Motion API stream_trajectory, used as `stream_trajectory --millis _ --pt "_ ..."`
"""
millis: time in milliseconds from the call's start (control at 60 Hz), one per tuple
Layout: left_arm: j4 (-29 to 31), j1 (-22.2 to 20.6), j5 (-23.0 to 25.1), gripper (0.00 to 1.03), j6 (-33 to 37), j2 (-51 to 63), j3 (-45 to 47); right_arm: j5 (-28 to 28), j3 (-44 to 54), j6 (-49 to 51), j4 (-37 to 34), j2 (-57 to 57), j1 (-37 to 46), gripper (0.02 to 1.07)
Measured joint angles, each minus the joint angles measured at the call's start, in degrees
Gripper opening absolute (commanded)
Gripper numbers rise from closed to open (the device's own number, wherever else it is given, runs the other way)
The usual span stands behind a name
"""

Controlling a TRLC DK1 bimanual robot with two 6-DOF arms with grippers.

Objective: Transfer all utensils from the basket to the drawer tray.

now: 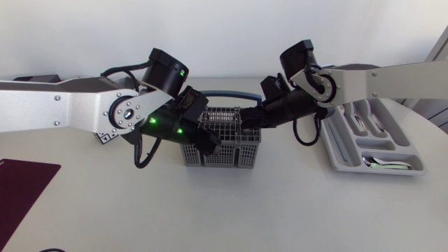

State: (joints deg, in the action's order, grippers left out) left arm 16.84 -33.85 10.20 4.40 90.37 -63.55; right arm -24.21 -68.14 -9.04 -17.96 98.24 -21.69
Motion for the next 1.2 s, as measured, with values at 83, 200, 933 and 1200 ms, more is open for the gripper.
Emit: stream_trajectory --millis 83,200,933,1200 --pt "0.00 0.00 0.00 0.59 0.00 0.00 0.00 -0.04 0.00 -0.02 0.09 0.04 0.00 0.08" --pt "0.00 0.00 -0.02 0.59 0.00 0.00 0.00 -0.04 0.00 -0.02 0.07 0.02 -0.07 0.08" --pt "-0.42 -0.02 -0.02 0.59 -0.02 0.00 0.24 -1.18 1.51 -1.33 -3.80 -8.41 -1.53 0.08" --pt "-0.42 -0.02 -0.02 0.59 -0.02 0.00 0.24 -3.21 -1.20 -1.73 -12.50 -14.60 -1.51 0.08"
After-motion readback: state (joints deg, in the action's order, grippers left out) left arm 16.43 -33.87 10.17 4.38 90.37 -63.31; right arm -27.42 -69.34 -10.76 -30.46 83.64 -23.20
